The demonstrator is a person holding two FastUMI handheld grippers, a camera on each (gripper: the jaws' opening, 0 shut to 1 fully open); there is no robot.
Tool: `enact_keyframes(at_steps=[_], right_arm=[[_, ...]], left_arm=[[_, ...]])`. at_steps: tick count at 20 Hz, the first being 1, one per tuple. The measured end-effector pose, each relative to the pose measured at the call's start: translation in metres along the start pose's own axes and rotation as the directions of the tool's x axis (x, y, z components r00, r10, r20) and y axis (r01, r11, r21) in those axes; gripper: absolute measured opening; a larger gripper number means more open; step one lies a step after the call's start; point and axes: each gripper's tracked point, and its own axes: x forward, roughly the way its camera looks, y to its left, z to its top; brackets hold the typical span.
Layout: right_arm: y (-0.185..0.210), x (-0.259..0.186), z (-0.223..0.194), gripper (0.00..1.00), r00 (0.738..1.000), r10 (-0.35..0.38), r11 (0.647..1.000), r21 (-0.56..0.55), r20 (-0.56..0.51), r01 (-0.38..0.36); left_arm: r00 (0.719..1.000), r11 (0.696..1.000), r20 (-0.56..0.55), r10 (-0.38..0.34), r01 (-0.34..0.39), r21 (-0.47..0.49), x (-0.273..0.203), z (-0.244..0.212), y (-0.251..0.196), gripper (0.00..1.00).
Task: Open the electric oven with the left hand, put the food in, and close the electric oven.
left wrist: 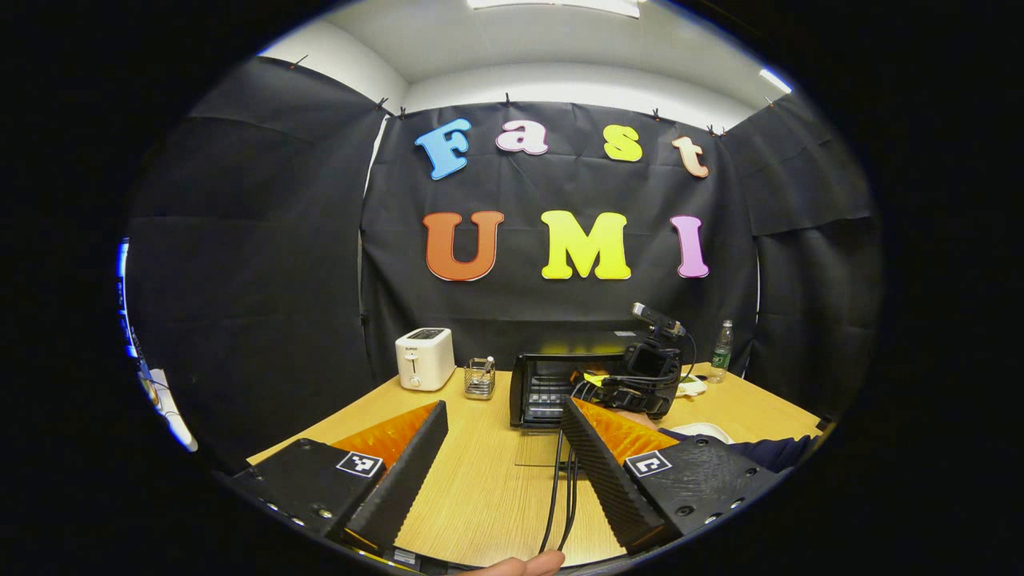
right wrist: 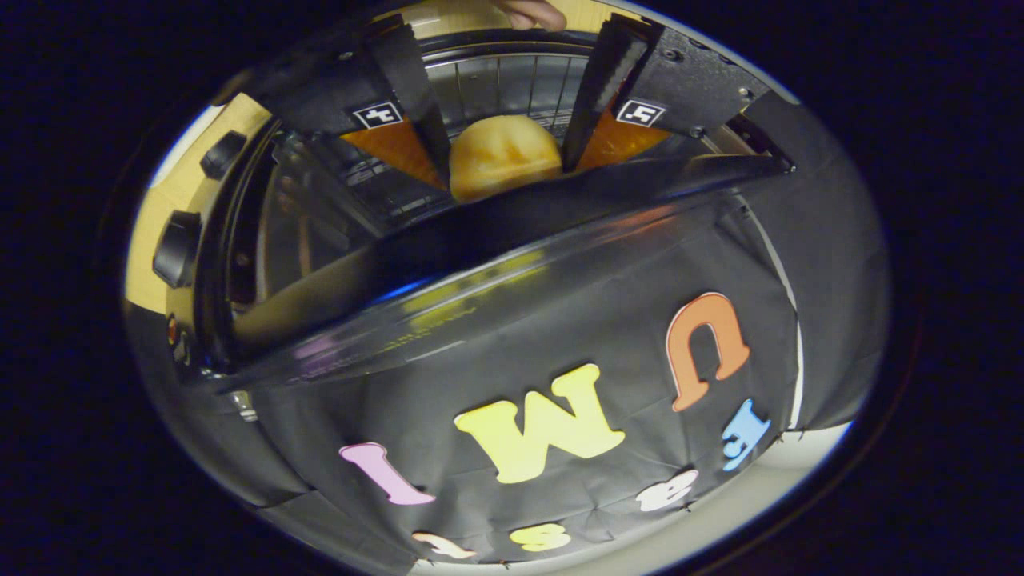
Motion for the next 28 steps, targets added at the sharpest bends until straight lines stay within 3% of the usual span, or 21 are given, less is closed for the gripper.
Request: enact_keyframes(at_steps=[3,7,12,13,14,18,22,28], right_arm=[[0.003,0.002,0.0,0.81,1.0,0.017,1.0,-0.012,-0.003,-0.017],[-0.003,-0.004,0.003,0.93,1.0,-0.007,1.0,-0.01,0.002,0.007],[0.002,-0.035,-0.002,0.96,0.998,0.047,0.998,-0.028,-0.033,-0.047],[0.001,-0.045,-0.002,0.96,0.998,0.054,0.998,-0.022,-0.039,-0.055],[0.0,-0.056,-0.002,0.96,0.997,0.063,0.998,-0.024,-0.048,-0.064],[-0.003,-0.118,0.007,0.96,0.991,0.121,0.993,-0.011,-0.063,-0.122],[-0.004,-0.188,0.051,0.96,0.983,0.182,0.983,-0.019,-0.007,-0.182],[-0.021,-0.294,0.13,0.95,0.973,0.222,0.959,-0.193,0.056,-0.208]], left_arm=[[1.0,1.0,-0.01,-0.002,0.002,0.003,0.002,-0.005,-0.001,0.94],[1.0,1.0,-0.023,0.003,-0.004,-0.004,0.001,-0.01,-0.002,0.94],[0.999,1.0,-0.032,-0.004,0.004,0.0,-0.003,-0.011,-0.009,0.95],[0.999,1.0,-0.033,-0.014,0.014,-0.004,-0.004,-0.011,-0.014,0.87],[0.999,1.0,-0.033,-0.026,0.026,-0.006,-0.004,-0.01,-0.019,0.94],[0.998,0.999,-0.062,-0.032,0.033,0.015,0.0,-0.015,-0.031,0.9],[0.994,0.997,-0.1,-0.04,0.046,0.061,0.008,-0.024,-0.042,0.94],[0.987,0.996,-0.142,-0.08,0.083,0.015,0.026,-0.031,-0.061,0.95]])
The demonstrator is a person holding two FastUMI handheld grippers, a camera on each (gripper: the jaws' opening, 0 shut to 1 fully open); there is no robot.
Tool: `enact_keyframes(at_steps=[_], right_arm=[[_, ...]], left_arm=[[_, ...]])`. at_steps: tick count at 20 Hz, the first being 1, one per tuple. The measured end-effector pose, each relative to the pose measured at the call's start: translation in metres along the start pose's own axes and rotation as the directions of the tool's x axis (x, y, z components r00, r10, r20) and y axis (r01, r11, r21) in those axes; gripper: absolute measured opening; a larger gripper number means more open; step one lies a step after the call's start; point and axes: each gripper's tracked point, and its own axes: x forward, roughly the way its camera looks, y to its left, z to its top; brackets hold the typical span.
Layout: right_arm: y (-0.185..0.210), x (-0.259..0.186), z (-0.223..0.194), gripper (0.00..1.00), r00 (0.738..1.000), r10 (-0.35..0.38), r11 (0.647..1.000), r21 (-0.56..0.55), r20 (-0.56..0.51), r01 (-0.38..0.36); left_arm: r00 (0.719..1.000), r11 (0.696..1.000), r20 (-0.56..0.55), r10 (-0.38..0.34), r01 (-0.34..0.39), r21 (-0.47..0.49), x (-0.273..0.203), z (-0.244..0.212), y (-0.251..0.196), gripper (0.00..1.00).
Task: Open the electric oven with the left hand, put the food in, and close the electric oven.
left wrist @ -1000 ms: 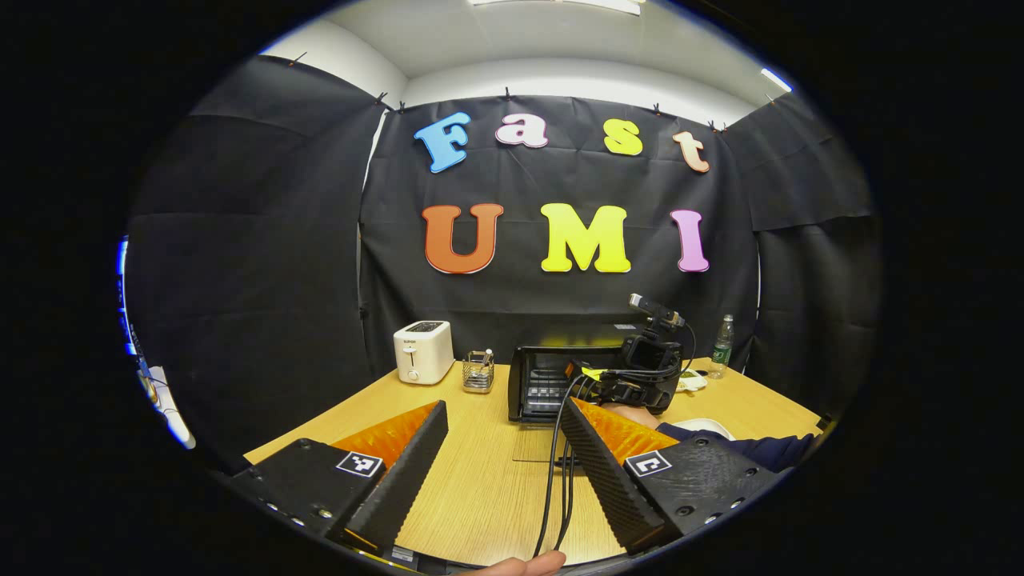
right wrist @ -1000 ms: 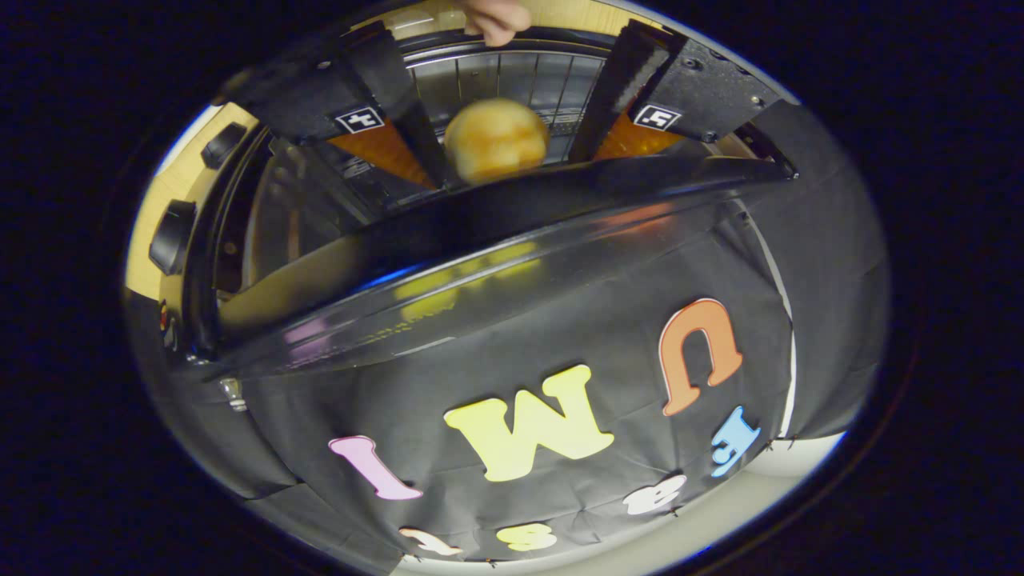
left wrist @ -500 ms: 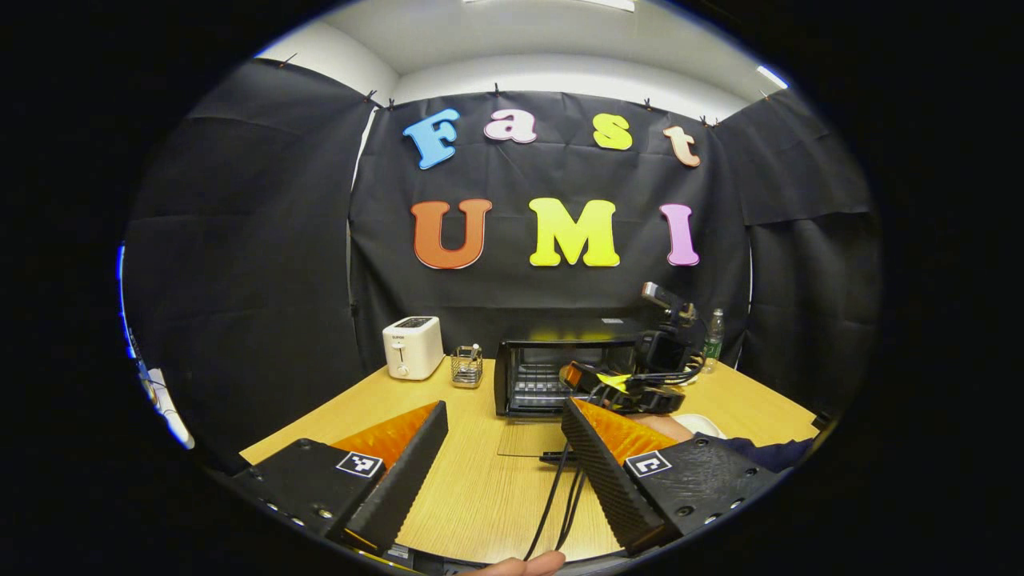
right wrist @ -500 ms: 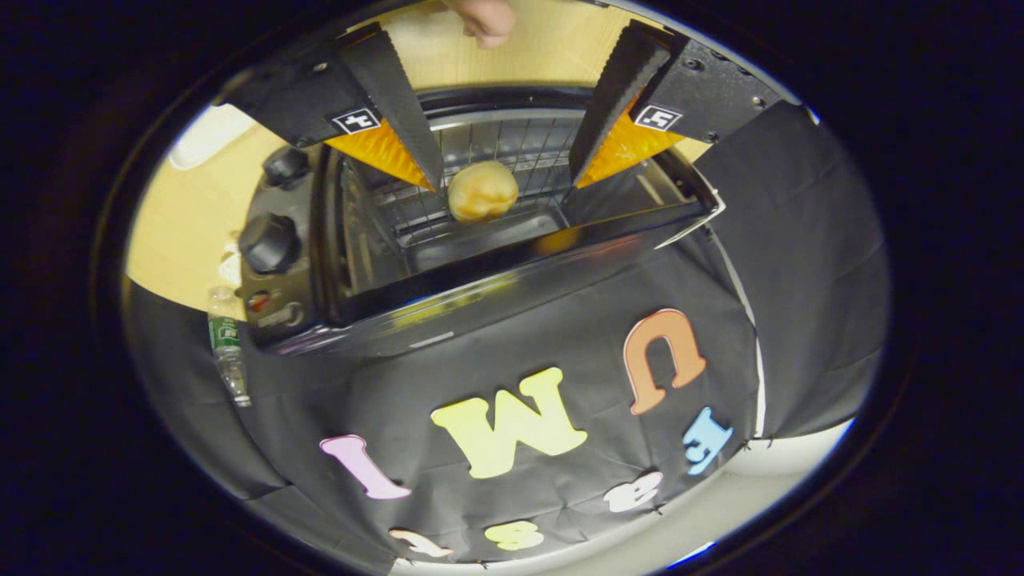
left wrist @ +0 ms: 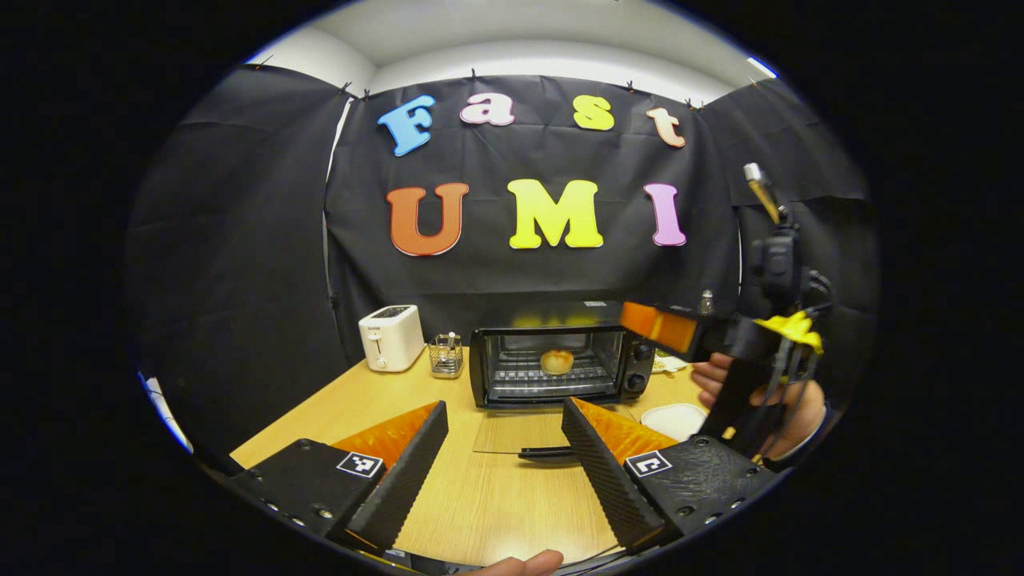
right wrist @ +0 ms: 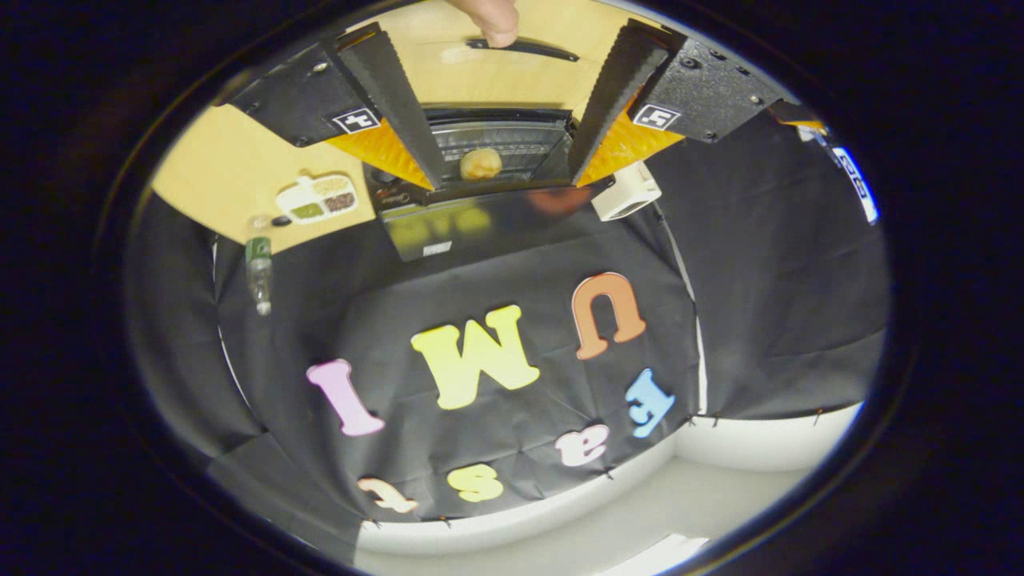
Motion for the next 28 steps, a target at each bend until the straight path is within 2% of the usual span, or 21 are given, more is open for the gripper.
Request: enact_keyframes(at_steps=[2,4,6,10,16,19,22,25,28], right_arm=[[-0.019,-0.035,0.031,0.95,0.997,-0.035,0.998,-0.04,0.066,0.038],[-0.039,-0.068,0.049,0.95,0.993,-0.081,0.993,-0.073,0.086,0.088],[-0.055,-0.097,0.068,0.95,0.99,-0.095,0.99,-0.091,0.104,0.104],[-0.092,-0.149,0.097,0.95,0.981,-0.149,0.979,-0.122,0.127,0.164],[-0.133,-0.212,0.112,0.95,0.964,-0.212,0.955,-0.174,0.159,0.238],[-0.139,-0.232,0.12,0.95,0.956,-0.222,0.95,-0.177,0.193,0.257],[-0.142,-0.238,0.107,0.95,0.955,-0.236,0.953,-0.149,0.181,0.264],[-0.14,-0.24,0.096,0.96,0.963,-0.221,0.961,-0.137,0.152,0.242],[-0.146,-0.241,0.094,0.95,0.961,-0.231,0.959,-0.131,0.152,0.251]], left_arm=[[0.999,1.0,-0.036,-0.013,0.013,-0.013,0.014,-0.007,-0.007,0.95],[0.997,0.999,-0.068,-0.037,0.036,-0.019,0.031,-0.017,-0.015,0.97],[0.991,0.998,-0.113,-0.067,0.065,-0.023,0.051,-0.035,-0.029,0.94],[0.968,0.998,-0.246,-0.05,0.04,-0.048,0.083,-0.083,-0.037,0.95],[0.925,0.995,-0.369,-0.086,0.06,-0.081,0.101,-0.134,-0.059,0.95],[0.9,0.995,-0.426,-0.094,0.077,-0.057,0.101,-0.152,-0.068,0.93],[0.868,0.997,-0.492,-0.069,0.071,-0.015,0.103,-0.172,-0.074,0.94],[0.853,0.998,-0.52,-0.052,0.055,-0.009,0.114,-0.181,-0.074,0.94],[0.835,0.997,-0.546,-0.07,0.072,-0.019,0.119,-0.186,-0.081,0.93]])
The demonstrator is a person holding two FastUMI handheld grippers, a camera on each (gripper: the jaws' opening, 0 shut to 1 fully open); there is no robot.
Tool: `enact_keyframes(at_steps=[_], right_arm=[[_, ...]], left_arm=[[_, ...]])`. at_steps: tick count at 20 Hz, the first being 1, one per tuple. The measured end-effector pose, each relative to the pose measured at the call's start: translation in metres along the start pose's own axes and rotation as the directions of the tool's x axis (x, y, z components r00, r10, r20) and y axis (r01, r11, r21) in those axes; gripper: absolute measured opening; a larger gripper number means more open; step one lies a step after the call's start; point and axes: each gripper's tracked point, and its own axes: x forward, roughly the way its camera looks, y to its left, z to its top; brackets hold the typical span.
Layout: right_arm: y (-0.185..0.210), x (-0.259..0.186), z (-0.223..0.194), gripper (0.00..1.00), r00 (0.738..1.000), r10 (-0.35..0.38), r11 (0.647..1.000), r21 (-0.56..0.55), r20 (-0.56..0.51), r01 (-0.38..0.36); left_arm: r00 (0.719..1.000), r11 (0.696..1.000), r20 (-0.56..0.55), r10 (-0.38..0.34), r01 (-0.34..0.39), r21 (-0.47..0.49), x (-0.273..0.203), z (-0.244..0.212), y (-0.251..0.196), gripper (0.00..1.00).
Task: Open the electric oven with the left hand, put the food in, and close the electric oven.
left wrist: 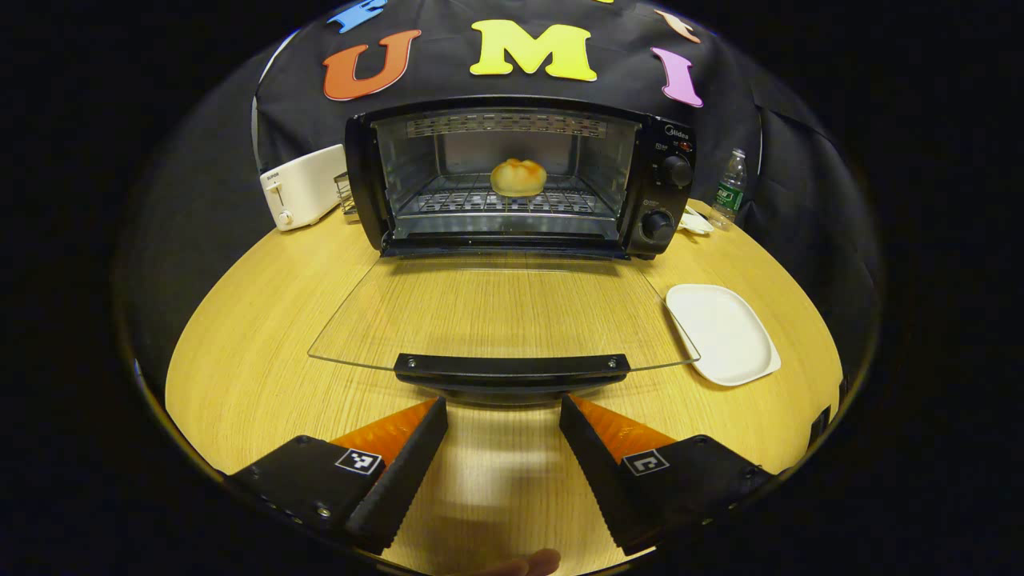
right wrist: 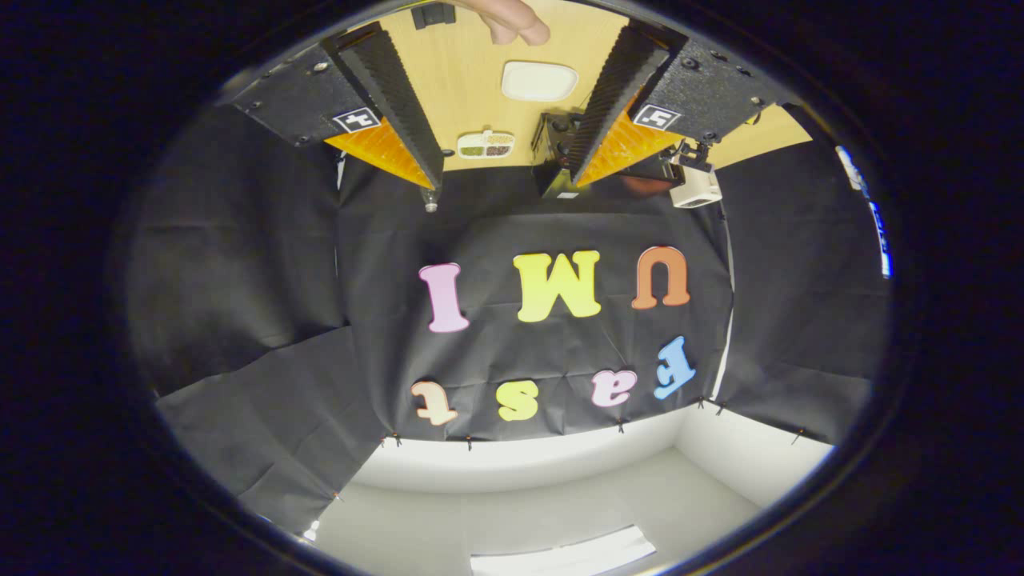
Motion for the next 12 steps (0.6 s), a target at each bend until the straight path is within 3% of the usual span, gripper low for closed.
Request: enact_keyframes(at_steps=[12], right_arm=[[-0.011,0.002,-0.011,0.96,0.999,-0.024,0.999,0.025,-0.029,0.025]], left_arm=[[0.999,0.998,0.035,0.037,-0.039,0.046,-0.01,0.017,-0.003,0.95]])
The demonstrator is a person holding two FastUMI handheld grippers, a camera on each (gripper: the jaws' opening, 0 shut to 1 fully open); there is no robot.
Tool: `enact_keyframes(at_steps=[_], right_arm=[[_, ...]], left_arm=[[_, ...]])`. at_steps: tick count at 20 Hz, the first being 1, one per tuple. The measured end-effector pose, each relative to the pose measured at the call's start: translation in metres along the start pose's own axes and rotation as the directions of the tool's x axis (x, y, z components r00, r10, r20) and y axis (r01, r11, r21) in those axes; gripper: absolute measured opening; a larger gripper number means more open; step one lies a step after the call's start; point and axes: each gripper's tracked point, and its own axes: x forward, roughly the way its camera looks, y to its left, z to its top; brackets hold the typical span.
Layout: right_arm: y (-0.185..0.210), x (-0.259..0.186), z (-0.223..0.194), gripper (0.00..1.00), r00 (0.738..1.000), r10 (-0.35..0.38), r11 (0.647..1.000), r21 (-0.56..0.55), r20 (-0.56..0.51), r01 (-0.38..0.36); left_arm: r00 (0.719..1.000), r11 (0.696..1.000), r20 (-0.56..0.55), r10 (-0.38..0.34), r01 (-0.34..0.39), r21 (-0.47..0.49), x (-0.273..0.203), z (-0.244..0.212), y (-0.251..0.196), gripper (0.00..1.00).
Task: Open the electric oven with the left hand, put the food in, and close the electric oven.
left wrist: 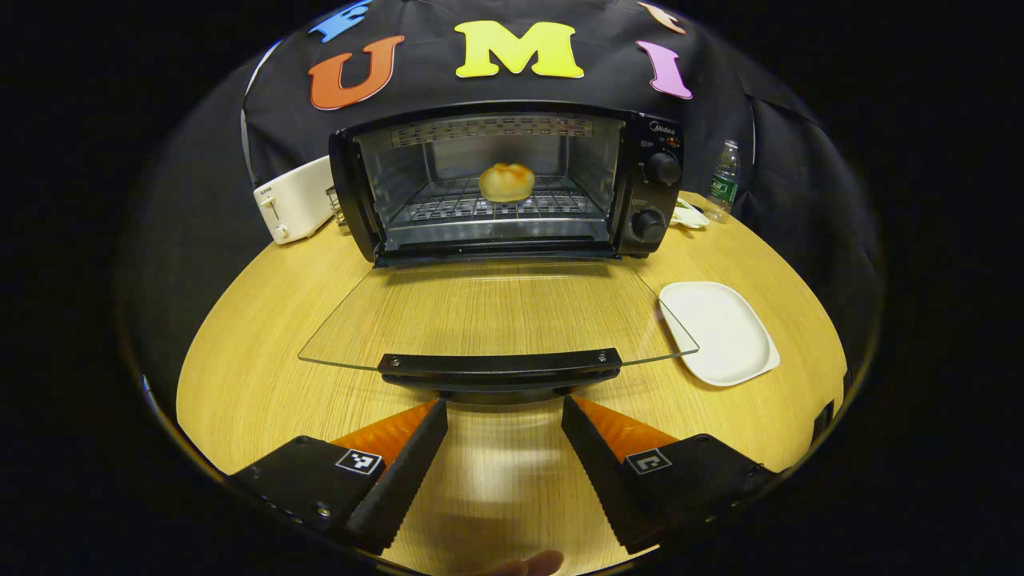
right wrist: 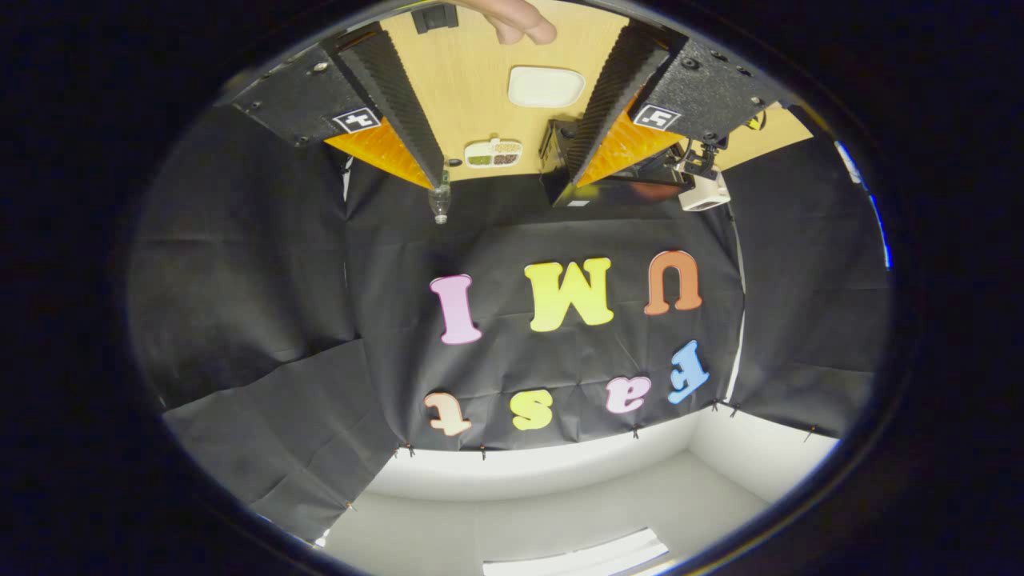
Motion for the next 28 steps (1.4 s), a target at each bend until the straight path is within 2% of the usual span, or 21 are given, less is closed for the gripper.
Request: enact_keyframes(at_steps=[3,4,5,11,14,16,17,19,24,28], right_arm=[[-0.001,0.001,-0.002,0.96,1.0,0.001,1.0,0.0,-0.003,-0.001],[-0.002,0.002,-0.004,0.95,1.0,0.0,1.0,0.0,-0.008,0.0],[-0.002,0.002,-0.004,0.96,1.0,0.001,1.0,-0.001,-0.01,-0.002],[-0.006,0.006,-0.008,0.96,1.0,-0.002,1.0,-0.001,-0.02,0.002],[-0.011,0.009,-0.011,0.96,1.0,-0.01,1.0,-0.002,-0.023,0.01],[-0.015,0.011,-0.014,0.96,0.999,-0.016,1.0,0.001,-0.028,0.016],[-0.016,0.011,-0.014,0.96,0.999,-0.017,1.0,0.003,-0.03,0.017],[-0.018,0.013,-0.018,0.96,0.999,-0.02,1.0,0.005,-0.037,0.02],[-0.024,0.018,-0.024,0.96,0.998,-0.031,0.999,0.013,-0.045,0.031],[-0.024,0.02,-0.032,0.96,0.998,-0.031,0.999,0.017,-0.063,0.033]], left_arm=[[1.0,1.0,0.02,0.013,-0.013,0.002,-0.005,0.012,0.004,0.96],[0.999,1.0,0.035,0.014,-0.014,0.006,-0.006,0.018,0.004,1.0],[0.999,1.0,0.037,0.013,-0.013,0.01,-0.007,0.021,0.005,0.96],[0.996,0.999,0.093,0.016,-0.019,0.029,-0.008,0.048,0.005,0.96],[0.99,1.0,0.139,0.01,-0.013,0.024,-0.001,0.071,0.006,0.96],[0.984,0.999,0.176,0.029,-0.035,0.03,0.001,0.089,0.012,0.96],[0.98,0.998,0.194,0.038,-0.046,0.033,0.003,0.098,0.014,1.0],[0.977,0.999,0.211,0.041,-0.047,0.022,0.006,0.11,0.017,0.95],[0.949,0.999,0.31,0.05,-0.052,-0.003,0.009,0.144,0.024,0.96],[0.896,0.996,0.437,0.081,-0.089,-0.003,0.001,0.171,0.033,0.96]])
